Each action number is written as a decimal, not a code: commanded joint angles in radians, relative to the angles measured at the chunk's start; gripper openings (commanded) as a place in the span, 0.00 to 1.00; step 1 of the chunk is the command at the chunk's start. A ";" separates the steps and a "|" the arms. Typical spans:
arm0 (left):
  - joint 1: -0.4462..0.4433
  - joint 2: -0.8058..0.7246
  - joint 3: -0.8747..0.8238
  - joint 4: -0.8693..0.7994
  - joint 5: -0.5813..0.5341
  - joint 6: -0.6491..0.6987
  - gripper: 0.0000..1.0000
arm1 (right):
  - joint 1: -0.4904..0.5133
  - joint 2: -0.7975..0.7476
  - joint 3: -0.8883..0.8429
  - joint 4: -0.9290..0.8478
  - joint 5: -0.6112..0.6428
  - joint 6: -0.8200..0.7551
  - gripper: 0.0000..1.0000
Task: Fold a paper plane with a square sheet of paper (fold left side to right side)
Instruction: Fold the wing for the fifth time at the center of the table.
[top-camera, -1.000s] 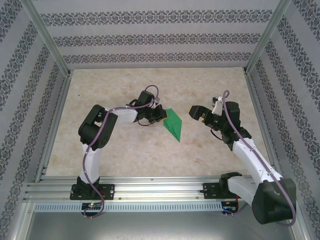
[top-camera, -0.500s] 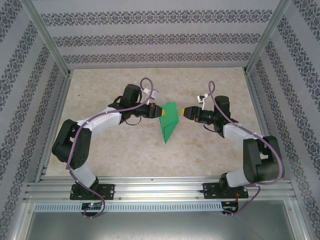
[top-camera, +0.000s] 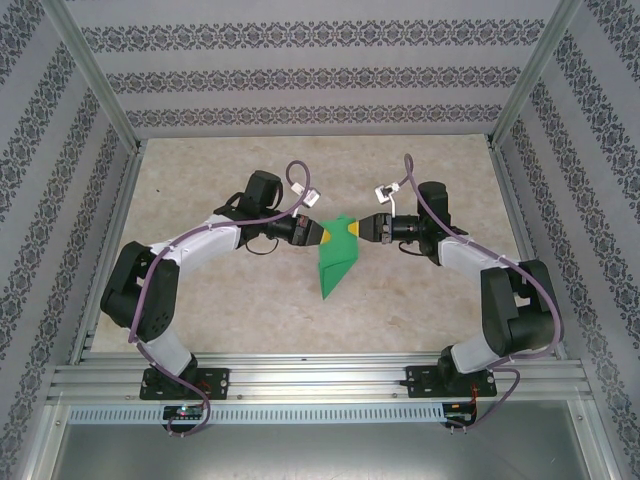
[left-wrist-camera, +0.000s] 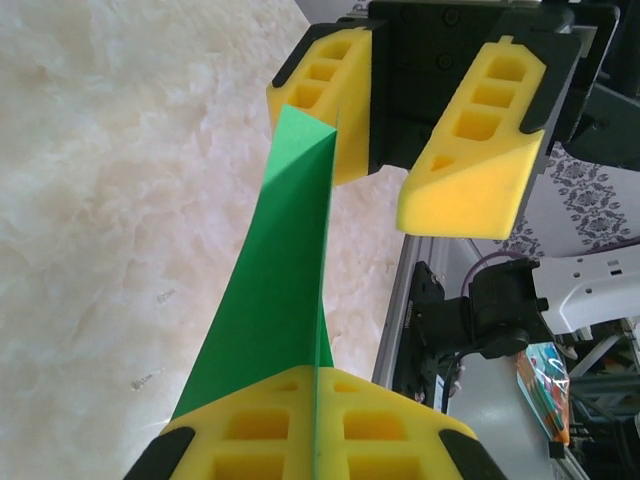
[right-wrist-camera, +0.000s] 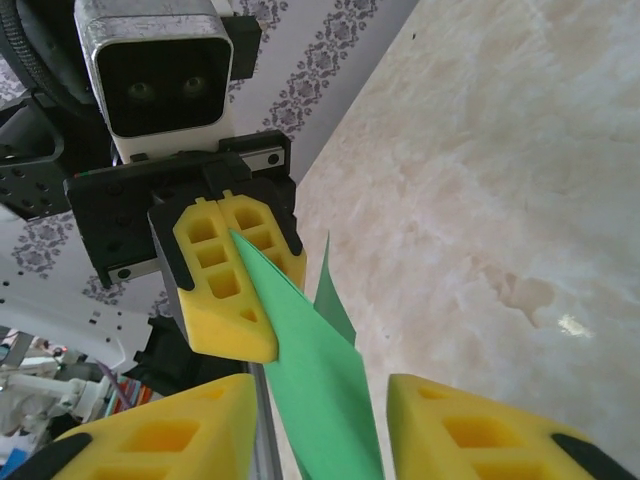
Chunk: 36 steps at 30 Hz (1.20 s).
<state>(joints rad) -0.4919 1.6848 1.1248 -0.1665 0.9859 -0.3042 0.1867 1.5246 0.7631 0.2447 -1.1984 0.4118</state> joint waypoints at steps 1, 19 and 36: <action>0.004 -0.016 0.028 -0.030 0.039 0.058 0.00 | 0.005 0.029 0.029 -0.022 -0.053 -0.054 0.35; 0.032 -0.086 -0.006 -0.098 -0.328 0.041 0.57 | 0.031 0.111 0.065 -0.138 0.072 -0.036 0.00; -0.198 -0.200 -0.044 -0.277 -0.663 0.059 0.61 | 0.043 0.237 0.165 -0.324 0.324 0.107 0.00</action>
<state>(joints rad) -0.6243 1.4616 1.0977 -0.3920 0.3752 -0.2642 0.2165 1.7378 0.9012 -0.0185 -0.9306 0.5041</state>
